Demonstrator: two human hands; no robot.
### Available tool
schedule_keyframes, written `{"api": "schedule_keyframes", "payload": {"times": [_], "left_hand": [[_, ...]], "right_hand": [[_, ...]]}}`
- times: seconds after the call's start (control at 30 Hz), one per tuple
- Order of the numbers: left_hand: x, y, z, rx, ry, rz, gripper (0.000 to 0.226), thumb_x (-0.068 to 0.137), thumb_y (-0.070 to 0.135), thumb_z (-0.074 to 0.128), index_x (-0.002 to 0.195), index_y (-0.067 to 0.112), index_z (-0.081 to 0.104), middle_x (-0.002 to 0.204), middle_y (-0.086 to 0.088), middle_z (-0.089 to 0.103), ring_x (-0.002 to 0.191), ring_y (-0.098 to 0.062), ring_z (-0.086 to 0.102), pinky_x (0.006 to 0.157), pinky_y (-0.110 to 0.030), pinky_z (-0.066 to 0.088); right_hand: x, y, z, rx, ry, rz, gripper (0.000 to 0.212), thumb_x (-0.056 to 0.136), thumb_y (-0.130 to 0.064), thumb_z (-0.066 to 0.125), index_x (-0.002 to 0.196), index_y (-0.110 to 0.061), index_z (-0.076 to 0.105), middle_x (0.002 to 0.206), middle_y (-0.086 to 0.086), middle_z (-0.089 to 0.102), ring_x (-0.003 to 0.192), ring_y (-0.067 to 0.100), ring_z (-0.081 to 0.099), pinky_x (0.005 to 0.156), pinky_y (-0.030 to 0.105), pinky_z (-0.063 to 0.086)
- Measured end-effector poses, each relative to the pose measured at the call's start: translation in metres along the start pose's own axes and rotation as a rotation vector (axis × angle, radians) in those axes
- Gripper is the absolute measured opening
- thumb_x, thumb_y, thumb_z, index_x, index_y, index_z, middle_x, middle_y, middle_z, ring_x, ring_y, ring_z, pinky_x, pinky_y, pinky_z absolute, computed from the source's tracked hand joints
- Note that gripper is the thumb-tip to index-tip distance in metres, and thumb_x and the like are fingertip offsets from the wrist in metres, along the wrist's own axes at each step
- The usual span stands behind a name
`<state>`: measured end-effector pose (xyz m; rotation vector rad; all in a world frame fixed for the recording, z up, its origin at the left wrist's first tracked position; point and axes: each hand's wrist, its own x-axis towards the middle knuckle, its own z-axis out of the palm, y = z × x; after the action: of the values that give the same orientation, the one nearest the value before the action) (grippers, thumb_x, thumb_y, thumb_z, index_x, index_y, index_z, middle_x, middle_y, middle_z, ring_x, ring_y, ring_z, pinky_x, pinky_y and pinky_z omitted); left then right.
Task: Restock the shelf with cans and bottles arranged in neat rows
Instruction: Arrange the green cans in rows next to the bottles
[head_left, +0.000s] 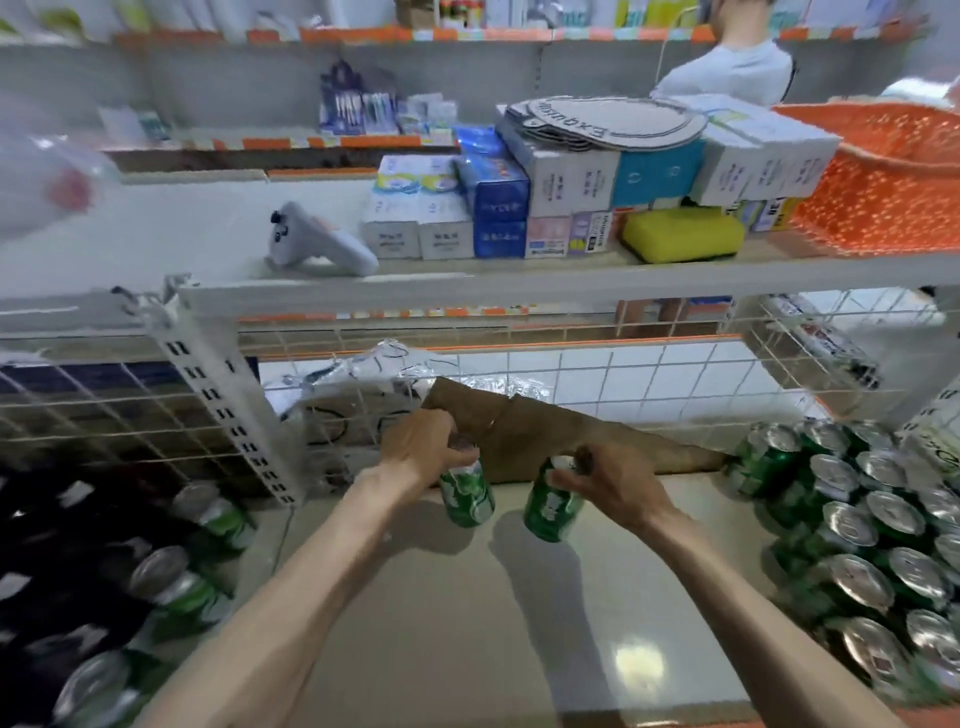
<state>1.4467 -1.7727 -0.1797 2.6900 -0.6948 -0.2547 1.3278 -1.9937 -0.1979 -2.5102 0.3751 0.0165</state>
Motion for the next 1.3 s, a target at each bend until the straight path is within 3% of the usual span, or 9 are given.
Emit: {"api": "schedule_keyframes", "payload": {"times": [0.2,0.27,0.33,0.5,0.63,0.73,0.97,1.07,1.3], "left_hand": [[-0.027,-0.070,-0.026,-0.018,0.027,-0.171,0.030,0.078,0.034,0.074,0.069,0.008,0.061,0.069,-0.011,0.067,0.069,-0.027,0.068,0.053,-0.036,0.046],[-0.034,-0.085,-0.031,-0.007,0.024,-0.197,0.030,0.083,0.031,0.073,0.067,0.009,0.060,0.057,-0.005,0.053,0.056,-0.020,0.056,0.047,-0.030,0.034],[-0.039,-0.099,-0.034,-0.018,0.015,-0.225,0.031,0.086,0.029,0.073,0.079,0.000,0.065,0.056,0.000,0.045,0.052,-0.015,0.044,0.045,-0.027,0.028],[-0.047,-0.131,-0.039,0.015,0.027,-0.222,0.038,0.086,0.036,0.074,0.068,0.008,0.056,0.057,-0.003,0.054,0.050,-0.019,0.052,0.050,-0.031,0.042],[-0.052,-0.149,-0.041,0.039,0.069,-0.218,0.041,0.087,0.038,0.073,0.089,-0.001,0.060,0.068,-0.007,0.065,0.062,-0.024,0.064,0.062,-0.037,0.055],[-0.057,-0.157,-0.040,0.082,0.088,-0.207,0.045,0.086,0.040,0.074,0.105,0.003,0.057,0.069,-0.005,0.065,0.065,-0.024,0.063,0.063,-0.037,0.055],[-0.065,-0.165,-0.033,0.073,0.115,-0.162,0.039,0.087,0.040,0.074,0.074,0.010,0.054,0.064,0.002,0.053,0.056,-0.013,0.052,0.053,-0.025,0.037],[-0.068,-0.167,-0.026,0.067,0.153,-0.147,0.037,0.083,0.039,0.077,0.072,0.010,0.057,0.066,0.000,0.058,0.062,-0.018,0.059,0.058,-0.033,0.050],[-0.073,-0.175,-0.019,0.074,0.137,-0.178,0.037,0.083,0.039,0.075,0.070,0.014,0.052,0.076,-0.006,0.061,0.081,-0.027,0.061,0.068,-0.040,0.053]], "right_hand": [[0.013,-0.076,0.040,-0.011,-0.041,-0.094,0.034,0.082,-0.047,0.070,0.076,-0.013,0.066,0.079,0.002,0.071,0.069,0.019,0.064,0.068,0.044,0.056],[0.017,-0.093,0.053,0.014,-0.059,-0.105,0.032,0.082,-0.045,0.070,0.084,-0.013,0.070,0.087,0.005,0.074,0.077,0.022,0.067,0.073,0.046,0.057],[0.020,-0.108,0.064,0.006,-0.088,-0.116,0.032,0.083,-0.045,0.070,0.091,-0.014,0.072,0.094,0.006,0.074,0.084,0.027,0.069,0.076,0.047,0.057],[0.030,-0.129,0.094,0.002,-0.104,-0.133,0.057,0.065,-0.066,0.058,0.099,-0.021,0.066,0.096,0.005,0.073,0.088,0.031,0.068,0.073,0.047,0.058],[0.034,-0.141,0.117,-0.048,-0.110,-0.102,0.052,0.071,-0.059,0.066,0.106,-0.021,0.064,0.104,0.006,0.071,0.092,0.029,0.066,0.075,0.042,0.055],[0.033,-0.150,0.132,-0.075,-0.106,-0.104,0.043,0.076,-0.049,0.070,0.106,-0.018,0.062,0.108,0.008,0.068,0.094,0.032,0.064,0.076,0.039,0.052],[0.026,-0.159,0.160,-0.102,-0.124,-0.173,0.039,0.081,-0.041,0.070,0.108,-0.014,0.060,0.111,0.008,0.065,0.094,0.033,0.063,0.074,0.041,0.052],[0.025,-0.162,0.165,-0.113,-0.120,-0.186,0.039,0.081,-0.039,0.070,0.108,-0.012,0.059,0.112,0.009,0.063,0.095,0.034,0.063,0.074,0.042,0.051],[0.031,-0.168,0.173,-0.094,-0.113,-0.181,0.041,0.082,-0.037,0.070,0.112,-0.011,0.060,0.115,0.009,0.057,0.097,0.034,0.061,0.080,0.044,0.052]]}}
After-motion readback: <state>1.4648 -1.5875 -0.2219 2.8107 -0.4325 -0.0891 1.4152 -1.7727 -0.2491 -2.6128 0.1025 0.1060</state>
